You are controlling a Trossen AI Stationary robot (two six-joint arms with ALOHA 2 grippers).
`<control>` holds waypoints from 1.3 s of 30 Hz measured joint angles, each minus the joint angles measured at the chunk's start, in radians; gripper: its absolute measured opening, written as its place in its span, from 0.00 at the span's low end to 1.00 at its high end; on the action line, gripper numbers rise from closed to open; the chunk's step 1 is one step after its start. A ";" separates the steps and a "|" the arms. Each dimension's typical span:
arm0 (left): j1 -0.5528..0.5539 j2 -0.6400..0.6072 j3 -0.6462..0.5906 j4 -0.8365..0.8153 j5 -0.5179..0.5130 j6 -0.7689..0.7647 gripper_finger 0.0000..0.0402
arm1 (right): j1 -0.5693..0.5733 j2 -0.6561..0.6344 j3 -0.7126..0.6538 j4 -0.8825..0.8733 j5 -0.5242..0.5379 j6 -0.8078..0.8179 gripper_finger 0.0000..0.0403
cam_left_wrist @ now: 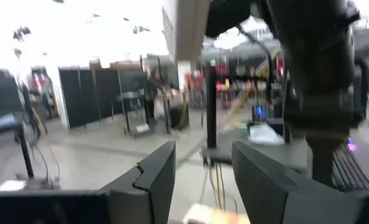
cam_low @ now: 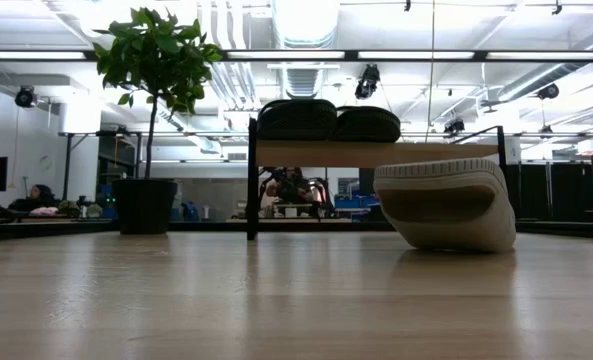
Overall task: Pick and place slides into the shelf
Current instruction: Put the right gray slide on the shelf
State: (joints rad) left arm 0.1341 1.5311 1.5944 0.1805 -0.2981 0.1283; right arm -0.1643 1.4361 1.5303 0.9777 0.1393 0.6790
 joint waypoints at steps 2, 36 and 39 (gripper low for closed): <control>0.000 0.009 0.006 0.064 -0.003 0.021 0.35 | 0.006 0.000 0.007 0.002 0.017 -0.011 0.02; -0.005 0.078 0.157 0.144 0.007 0.140 0.35 | 0.045 0.015 0.003 -0.058 -0.007 0.099 0.02; -0.005 0.084 0.160 0.156 0.010 0.139 0.35 | 0.045 0.023 0.003 -0.049 -0.007 0.108 0.02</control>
State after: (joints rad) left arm 0.1291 1.6151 1.7542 0.3367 -0.2882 0.2676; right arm -0.1196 1.4595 1.5330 0.9287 0.1322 0.7867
